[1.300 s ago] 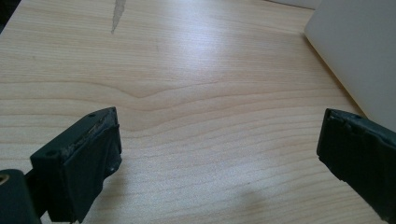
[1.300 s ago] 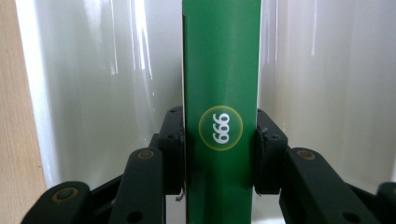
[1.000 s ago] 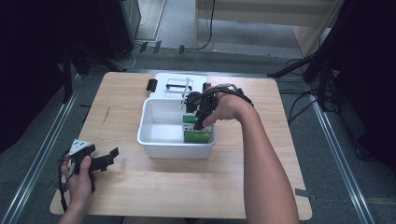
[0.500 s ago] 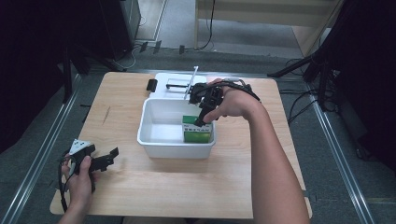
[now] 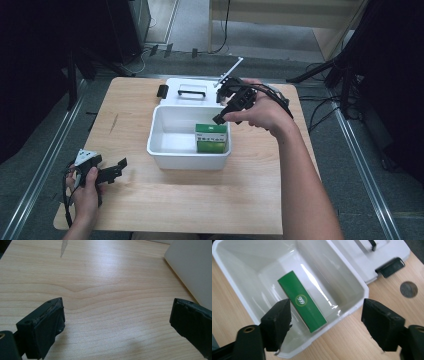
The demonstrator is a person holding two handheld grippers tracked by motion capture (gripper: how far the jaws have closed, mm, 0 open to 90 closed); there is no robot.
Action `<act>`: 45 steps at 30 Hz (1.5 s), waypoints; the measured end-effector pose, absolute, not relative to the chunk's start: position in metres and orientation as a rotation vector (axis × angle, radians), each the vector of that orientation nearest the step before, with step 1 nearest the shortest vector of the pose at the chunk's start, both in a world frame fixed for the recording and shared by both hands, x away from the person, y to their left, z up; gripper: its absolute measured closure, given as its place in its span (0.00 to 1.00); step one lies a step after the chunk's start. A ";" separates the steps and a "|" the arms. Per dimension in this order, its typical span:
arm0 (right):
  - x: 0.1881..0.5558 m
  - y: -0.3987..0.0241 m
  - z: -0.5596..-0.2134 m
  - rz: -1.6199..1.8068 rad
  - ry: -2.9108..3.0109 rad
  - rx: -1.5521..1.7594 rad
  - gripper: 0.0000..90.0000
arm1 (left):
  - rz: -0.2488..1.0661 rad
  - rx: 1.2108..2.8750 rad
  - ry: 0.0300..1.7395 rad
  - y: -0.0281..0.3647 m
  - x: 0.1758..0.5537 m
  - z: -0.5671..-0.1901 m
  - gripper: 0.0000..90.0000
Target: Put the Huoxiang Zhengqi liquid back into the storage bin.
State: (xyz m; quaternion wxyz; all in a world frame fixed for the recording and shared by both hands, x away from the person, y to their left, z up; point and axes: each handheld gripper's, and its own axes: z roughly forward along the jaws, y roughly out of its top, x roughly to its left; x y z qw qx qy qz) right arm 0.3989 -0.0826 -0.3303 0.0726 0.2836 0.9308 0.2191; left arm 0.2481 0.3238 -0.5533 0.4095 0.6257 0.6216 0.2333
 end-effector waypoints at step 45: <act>0.324 -0.234 -0.427 1.131 1.891 1.373 0.00 | 0.591 1.585 1.570 0.323 0.248 -0.553 0.01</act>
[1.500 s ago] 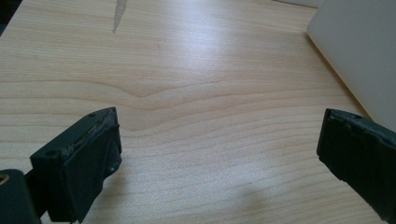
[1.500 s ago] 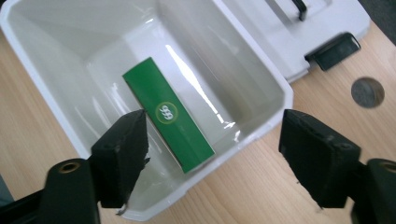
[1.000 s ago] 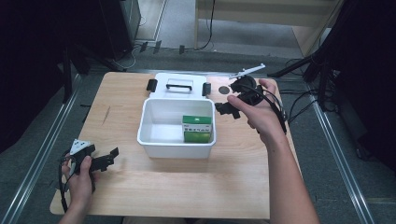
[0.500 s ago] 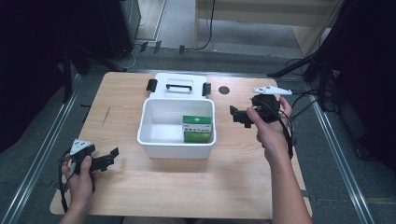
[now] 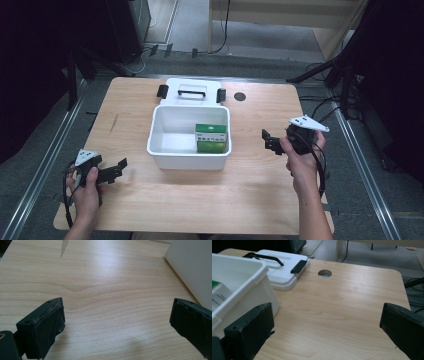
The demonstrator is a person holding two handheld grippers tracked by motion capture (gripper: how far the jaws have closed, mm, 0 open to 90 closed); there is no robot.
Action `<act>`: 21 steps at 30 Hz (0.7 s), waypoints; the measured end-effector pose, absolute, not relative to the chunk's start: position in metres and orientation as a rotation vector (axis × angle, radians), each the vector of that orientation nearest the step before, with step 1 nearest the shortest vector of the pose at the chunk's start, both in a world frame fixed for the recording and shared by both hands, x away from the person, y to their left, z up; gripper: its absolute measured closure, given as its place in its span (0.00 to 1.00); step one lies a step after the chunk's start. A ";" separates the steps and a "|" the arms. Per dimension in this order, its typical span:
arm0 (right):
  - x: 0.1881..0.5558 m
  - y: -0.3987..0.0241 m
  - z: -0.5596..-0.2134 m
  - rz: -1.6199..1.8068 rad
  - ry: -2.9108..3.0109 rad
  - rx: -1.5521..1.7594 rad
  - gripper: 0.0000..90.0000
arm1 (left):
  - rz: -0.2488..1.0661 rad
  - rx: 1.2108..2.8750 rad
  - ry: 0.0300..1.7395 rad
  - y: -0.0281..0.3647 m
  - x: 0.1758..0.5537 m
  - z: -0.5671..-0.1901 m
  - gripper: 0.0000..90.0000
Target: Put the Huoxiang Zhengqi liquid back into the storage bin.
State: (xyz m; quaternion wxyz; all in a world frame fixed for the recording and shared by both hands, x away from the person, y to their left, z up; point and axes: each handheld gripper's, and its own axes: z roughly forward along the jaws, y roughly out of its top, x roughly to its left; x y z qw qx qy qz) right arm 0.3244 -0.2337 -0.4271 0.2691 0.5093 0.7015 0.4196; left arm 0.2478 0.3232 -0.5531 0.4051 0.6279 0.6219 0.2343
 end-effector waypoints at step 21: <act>0.285 -0.287 -0.495 1.159 1.821 1.458 0.00 | 0.590 1.581 1.570 0.323 0.248 -0.553 0.01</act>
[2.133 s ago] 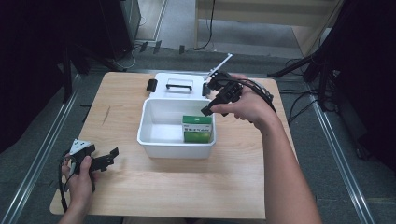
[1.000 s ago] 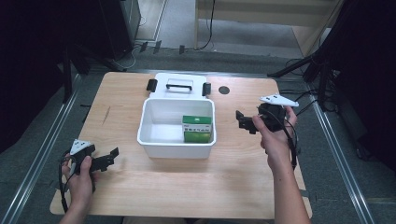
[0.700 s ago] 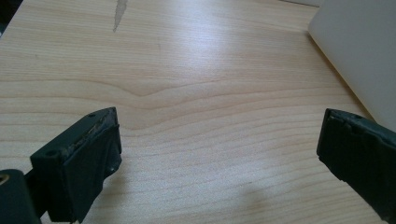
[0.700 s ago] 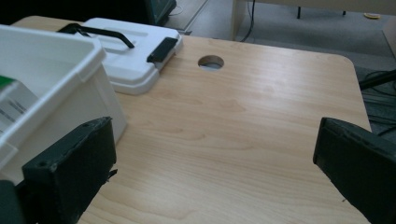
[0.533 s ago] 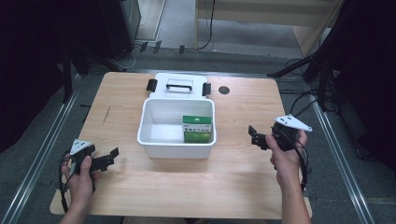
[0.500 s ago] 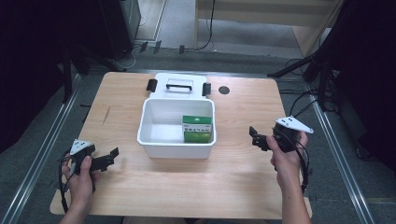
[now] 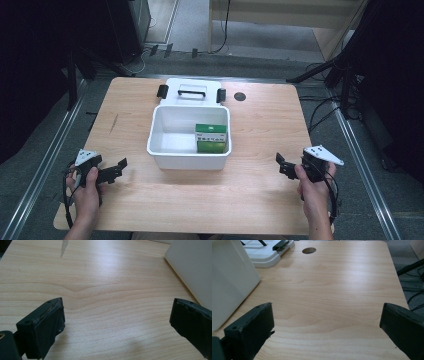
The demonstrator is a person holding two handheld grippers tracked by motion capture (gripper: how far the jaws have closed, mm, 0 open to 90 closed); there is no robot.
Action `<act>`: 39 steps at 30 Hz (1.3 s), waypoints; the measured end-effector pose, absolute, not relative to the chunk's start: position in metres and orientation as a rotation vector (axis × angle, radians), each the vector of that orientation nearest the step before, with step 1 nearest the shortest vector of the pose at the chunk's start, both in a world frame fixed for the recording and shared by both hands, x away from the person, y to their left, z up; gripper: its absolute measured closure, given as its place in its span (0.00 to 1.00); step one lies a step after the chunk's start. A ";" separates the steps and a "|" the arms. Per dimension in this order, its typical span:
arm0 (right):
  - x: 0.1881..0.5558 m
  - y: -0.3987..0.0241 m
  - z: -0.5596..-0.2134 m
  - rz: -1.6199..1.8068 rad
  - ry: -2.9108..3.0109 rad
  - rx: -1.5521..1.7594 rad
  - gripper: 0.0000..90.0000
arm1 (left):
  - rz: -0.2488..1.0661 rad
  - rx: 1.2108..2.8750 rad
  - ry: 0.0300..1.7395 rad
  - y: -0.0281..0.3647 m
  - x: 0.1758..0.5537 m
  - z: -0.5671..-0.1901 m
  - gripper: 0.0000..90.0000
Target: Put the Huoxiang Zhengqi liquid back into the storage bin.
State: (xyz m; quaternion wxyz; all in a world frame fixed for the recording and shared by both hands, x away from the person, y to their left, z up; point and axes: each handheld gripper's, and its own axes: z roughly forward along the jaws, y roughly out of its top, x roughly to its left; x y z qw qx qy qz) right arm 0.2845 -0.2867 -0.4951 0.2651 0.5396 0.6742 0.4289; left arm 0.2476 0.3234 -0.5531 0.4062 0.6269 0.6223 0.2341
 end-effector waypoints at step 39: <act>0.222 -0.363 -0.546 1.168 1.736 1.524 0.00 | 0.578 1.579 1.561 0.323 0.248 -0.553 0.01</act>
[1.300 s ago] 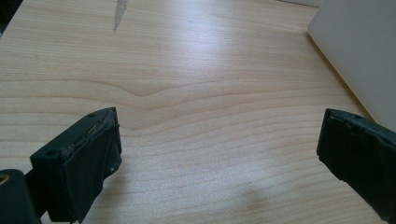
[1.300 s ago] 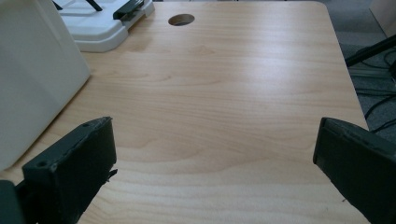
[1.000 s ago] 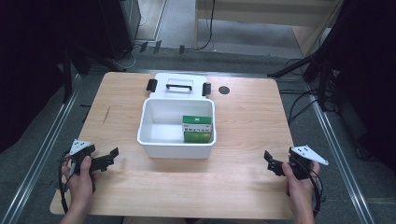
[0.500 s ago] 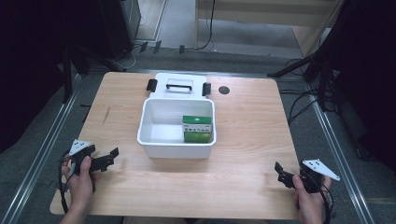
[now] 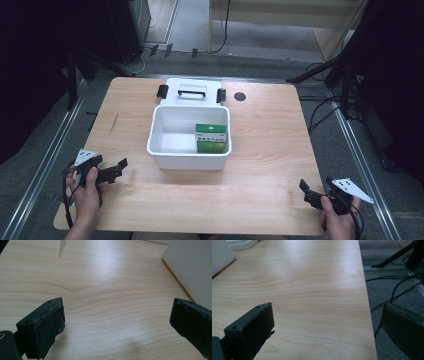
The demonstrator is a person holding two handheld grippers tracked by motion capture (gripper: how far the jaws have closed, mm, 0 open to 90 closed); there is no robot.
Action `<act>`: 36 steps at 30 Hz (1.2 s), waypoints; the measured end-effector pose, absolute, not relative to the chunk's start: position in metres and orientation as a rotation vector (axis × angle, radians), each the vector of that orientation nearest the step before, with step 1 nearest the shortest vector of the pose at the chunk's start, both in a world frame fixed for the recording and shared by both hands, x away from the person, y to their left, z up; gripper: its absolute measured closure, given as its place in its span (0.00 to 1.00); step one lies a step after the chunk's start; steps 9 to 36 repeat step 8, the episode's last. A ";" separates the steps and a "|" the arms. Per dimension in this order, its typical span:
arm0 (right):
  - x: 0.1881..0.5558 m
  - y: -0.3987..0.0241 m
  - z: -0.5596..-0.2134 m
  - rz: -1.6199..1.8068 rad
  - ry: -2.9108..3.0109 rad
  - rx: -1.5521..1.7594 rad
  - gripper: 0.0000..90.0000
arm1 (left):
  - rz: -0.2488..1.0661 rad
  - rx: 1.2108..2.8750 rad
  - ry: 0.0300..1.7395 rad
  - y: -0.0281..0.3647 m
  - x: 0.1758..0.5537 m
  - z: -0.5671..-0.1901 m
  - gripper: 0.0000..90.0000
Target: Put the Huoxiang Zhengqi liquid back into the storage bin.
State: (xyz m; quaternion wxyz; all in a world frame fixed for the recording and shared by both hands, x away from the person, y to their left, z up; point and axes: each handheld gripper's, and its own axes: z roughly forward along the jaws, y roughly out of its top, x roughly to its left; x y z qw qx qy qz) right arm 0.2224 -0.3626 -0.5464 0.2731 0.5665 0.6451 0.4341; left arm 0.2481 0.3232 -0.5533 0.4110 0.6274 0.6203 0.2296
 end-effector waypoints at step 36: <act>0.222 -0.366 -0.547 1.200 1.701 1.610 0.00 | 0.574 1.585 1.574 0.323 0.249 -0.554 0.01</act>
